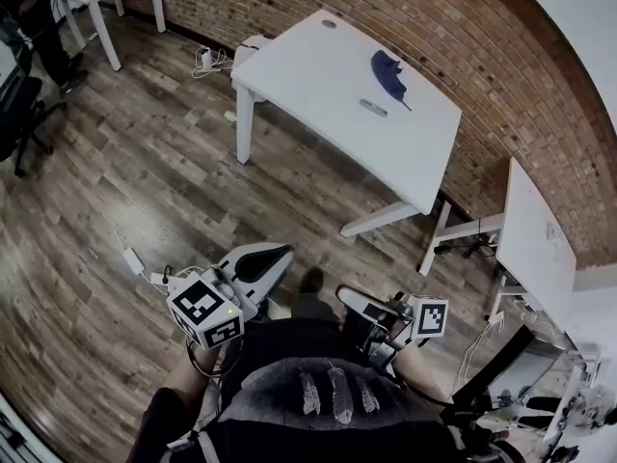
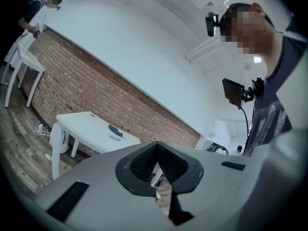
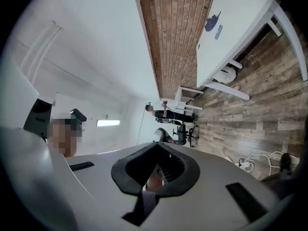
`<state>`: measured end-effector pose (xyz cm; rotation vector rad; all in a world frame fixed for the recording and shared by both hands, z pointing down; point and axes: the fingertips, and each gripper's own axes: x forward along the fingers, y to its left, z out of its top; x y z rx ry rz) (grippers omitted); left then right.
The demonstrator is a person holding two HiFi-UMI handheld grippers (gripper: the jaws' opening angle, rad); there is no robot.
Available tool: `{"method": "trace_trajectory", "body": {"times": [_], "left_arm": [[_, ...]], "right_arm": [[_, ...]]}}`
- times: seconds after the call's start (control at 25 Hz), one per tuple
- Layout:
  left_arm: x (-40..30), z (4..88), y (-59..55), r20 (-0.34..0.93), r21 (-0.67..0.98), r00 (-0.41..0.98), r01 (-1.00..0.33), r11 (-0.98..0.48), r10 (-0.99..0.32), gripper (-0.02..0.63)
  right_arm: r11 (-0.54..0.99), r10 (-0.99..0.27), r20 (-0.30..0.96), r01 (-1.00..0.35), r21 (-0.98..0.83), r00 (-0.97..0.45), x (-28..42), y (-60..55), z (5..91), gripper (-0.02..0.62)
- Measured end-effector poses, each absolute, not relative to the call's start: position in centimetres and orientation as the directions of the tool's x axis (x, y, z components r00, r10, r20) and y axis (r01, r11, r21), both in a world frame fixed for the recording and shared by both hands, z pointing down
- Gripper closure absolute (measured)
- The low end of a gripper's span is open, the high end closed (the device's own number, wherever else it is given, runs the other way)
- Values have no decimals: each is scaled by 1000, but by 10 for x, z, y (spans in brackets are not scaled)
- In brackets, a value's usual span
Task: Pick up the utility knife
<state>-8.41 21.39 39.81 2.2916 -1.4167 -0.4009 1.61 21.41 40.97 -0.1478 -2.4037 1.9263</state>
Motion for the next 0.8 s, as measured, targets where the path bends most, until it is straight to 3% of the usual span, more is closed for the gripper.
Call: {"method": "trace_trajectory", "body": {"times": [0.2, 0.52, 0.8], "left_arm": [[-92, 399, 206, 2, 476, 424, -797, -372, -906, 609], [-72, 393, 165, 78, 443, 480, -802, -401, -874, 609], [-48, 387, 95, 148, 419, 529, -799, -431, -836, 609]], "right_arm": [[212, 155, -22, 55, -976, -988, 5, 206, 415, 597], [128, 101, -138, 150, -980, -985, 7, 159, 414, 597], [90, -40, -204, 200, -976, -978, 36, 89, 418, 597]]}}
